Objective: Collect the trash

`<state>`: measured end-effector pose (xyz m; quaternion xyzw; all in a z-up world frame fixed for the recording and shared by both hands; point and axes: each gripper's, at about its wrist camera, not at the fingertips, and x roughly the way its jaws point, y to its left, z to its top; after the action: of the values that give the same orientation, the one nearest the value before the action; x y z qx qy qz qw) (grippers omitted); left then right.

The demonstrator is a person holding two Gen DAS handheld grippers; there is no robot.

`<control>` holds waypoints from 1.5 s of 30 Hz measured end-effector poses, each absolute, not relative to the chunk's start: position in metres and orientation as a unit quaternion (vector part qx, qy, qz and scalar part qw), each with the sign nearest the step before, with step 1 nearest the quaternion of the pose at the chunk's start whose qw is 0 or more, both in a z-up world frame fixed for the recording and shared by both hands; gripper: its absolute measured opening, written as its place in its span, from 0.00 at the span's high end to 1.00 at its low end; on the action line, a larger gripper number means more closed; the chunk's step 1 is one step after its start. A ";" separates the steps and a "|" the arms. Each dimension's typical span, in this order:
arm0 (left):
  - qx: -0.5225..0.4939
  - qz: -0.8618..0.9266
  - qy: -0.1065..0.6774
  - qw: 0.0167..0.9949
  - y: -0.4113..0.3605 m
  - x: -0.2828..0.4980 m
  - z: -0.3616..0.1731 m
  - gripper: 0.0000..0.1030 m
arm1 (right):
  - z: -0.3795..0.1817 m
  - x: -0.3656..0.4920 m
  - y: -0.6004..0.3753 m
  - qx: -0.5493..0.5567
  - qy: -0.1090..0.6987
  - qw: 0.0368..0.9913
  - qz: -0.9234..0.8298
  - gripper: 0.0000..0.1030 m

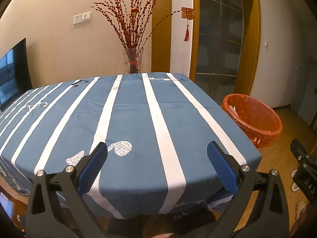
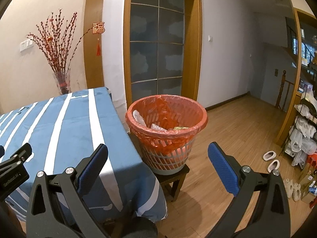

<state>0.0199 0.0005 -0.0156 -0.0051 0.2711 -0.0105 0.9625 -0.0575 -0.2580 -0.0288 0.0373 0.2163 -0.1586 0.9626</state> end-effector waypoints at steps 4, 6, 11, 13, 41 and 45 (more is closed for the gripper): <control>-0.008 -0.012 0.277 0.961 0.003 0.018 -0.019 0.04 | -0.031 -0.057 -0.259 0.041 0.223 0.961 -0.157 0.03; -0.008 -0.012 0.278 0.960 0.004 0.017 -0.020 0.04 | -0.031 -0.057 -0.259 0.042 0.226 0.961 -0.156 0.03; -0.009 -0.013 0.281 0.960 0.004 0.018 -0.021 0.04 | -0.031 -0.056 -0.259 0.042 0.227 0.960 -0.155 0.03; -0.009 -0.013 0.281 0.960 0.004 0.018 -0.021 0.04 | -0.031 -0.056 -0.259 0.042 0.228 0.960 -0.155 0.03; -0.016 -0.009 0.276 0.961 0.005 0.016 -0.017 0.04 | -0.030 -0.056 -0.257 0.040 0.227 0.961 -0.154 0.03; -0.016 -0.009 0.276 0.961 0.005 0.016 -0.017 0.04 | -0.030 -0.056 -0.258 0.040 0.227 0.961 -0.154 0.03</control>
<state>0.0157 0.0046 -0.0174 -0.0159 0.2758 -0.0092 0.9610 -0.0561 -0.2575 -0.0304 0.0398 0.2265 -0.1538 0.9610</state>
